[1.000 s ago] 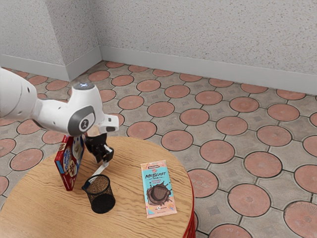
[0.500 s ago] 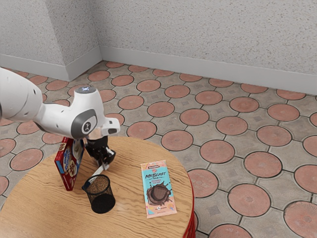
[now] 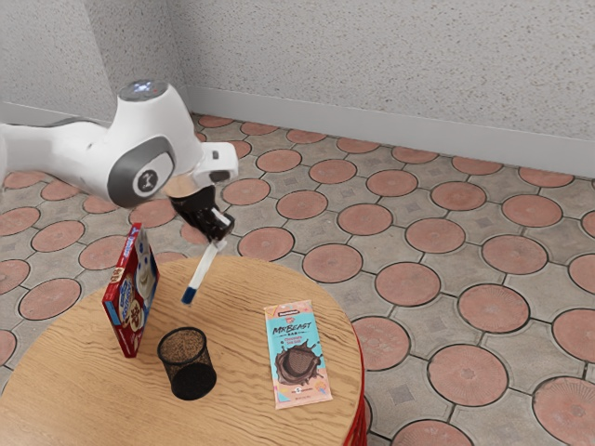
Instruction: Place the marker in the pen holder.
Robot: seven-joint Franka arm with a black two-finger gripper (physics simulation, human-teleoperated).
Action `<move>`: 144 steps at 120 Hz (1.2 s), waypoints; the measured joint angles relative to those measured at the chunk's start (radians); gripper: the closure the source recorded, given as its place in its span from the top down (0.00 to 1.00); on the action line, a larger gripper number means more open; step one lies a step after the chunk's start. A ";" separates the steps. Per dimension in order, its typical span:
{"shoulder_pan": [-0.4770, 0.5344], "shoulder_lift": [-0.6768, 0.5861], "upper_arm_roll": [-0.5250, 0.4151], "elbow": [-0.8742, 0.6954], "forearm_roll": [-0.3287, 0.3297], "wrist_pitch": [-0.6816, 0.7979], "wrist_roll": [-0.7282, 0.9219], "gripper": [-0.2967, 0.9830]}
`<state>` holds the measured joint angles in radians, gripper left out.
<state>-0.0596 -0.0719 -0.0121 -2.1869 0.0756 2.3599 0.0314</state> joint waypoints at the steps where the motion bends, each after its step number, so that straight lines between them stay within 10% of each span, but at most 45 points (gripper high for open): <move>1: -0.004 -0.011 0.000 -0.009 0.001 0.002 -0.002 0.16; 144: 0.006 -0.329 -0.049 -0.295 0.006 -0.012 -0.129 0.18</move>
<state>-0.0534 -0.4014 -0.0607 -2.4823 0.0817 2.3479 -0.0973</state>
